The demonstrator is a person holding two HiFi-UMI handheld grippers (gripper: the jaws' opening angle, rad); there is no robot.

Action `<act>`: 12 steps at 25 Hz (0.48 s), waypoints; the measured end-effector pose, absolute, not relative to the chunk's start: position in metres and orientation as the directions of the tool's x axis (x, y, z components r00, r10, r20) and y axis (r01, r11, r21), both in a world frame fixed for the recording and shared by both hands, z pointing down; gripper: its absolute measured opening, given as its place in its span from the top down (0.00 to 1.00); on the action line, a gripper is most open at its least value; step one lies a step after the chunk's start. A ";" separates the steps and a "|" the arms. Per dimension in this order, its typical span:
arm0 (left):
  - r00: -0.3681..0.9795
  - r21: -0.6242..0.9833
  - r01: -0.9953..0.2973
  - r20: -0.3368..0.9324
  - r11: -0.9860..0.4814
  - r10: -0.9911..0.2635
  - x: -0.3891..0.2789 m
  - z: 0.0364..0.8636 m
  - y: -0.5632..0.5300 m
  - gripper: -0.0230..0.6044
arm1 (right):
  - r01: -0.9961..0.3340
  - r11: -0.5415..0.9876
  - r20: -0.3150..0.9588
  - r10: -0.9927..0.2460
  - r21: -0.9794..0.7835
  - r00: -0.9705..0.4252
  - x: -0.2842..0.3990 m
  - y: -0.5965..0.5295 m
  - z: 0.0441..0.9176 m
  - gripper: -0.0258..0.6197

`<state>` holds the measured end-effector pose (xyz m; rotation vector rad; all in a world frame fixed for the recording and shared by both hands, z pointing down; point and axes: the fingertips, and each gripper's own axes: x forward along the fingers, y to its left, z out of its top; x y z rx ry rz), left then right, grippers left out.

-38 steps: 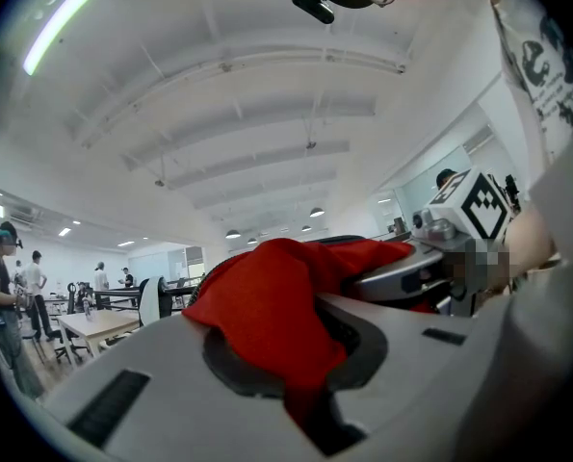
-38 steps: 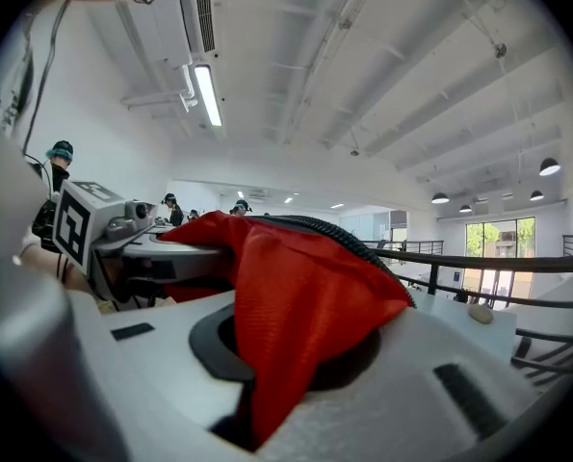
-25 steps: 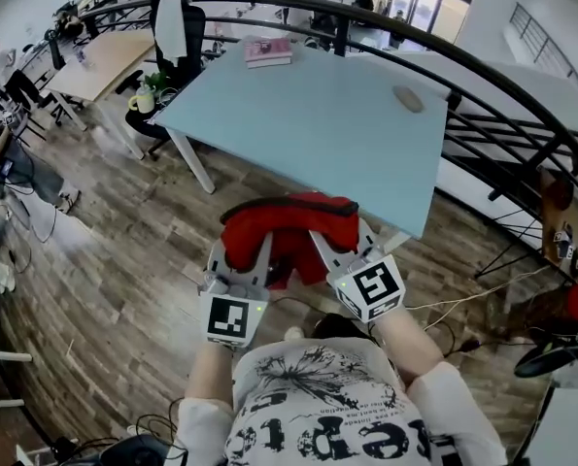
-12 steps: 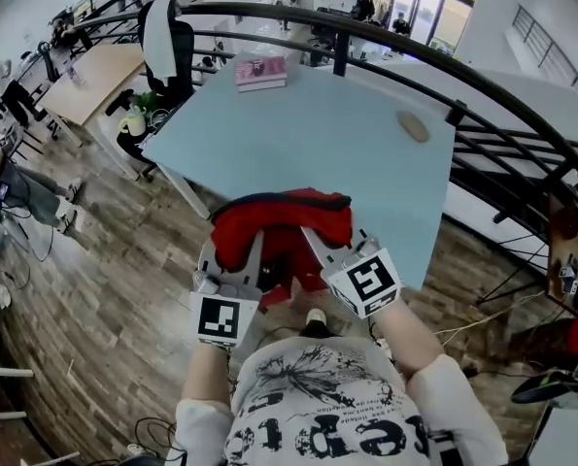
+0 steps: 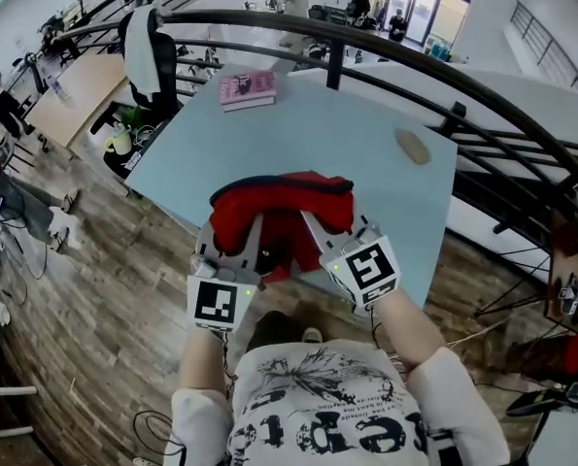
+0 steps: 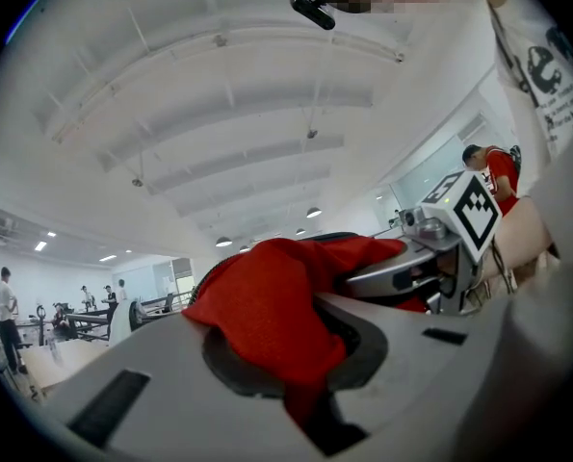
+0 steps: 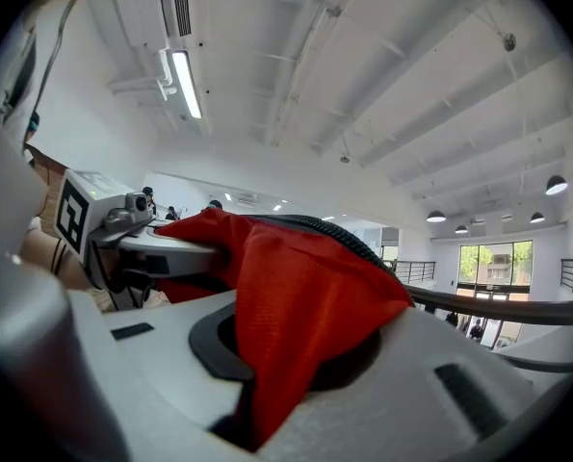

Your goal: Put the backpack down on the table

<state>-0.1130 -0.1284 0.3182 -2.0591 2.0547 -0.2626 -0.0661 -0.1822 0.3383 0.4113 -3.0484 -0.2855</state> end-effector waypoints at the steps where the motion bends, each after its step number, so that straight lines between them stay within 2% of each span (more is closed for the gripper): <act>1: 0.015 -0.273 -0.962 -0.023 -0.008 -1.000 -0.119 0.320 -0.140 0.91 | -0.267 0.945 0.032 -0.278 0.187 -0.960 -0.072 -0.193 0.341 0.88; 12: 0.254 -0.295 -0.923 0.020 -0.248 -0.967 -0.175 0.335 -0.285 0.91 | -0.432 0.892 0.088 -0.445 0.133 -0.891 -0.118 -0.327 0.357 0.88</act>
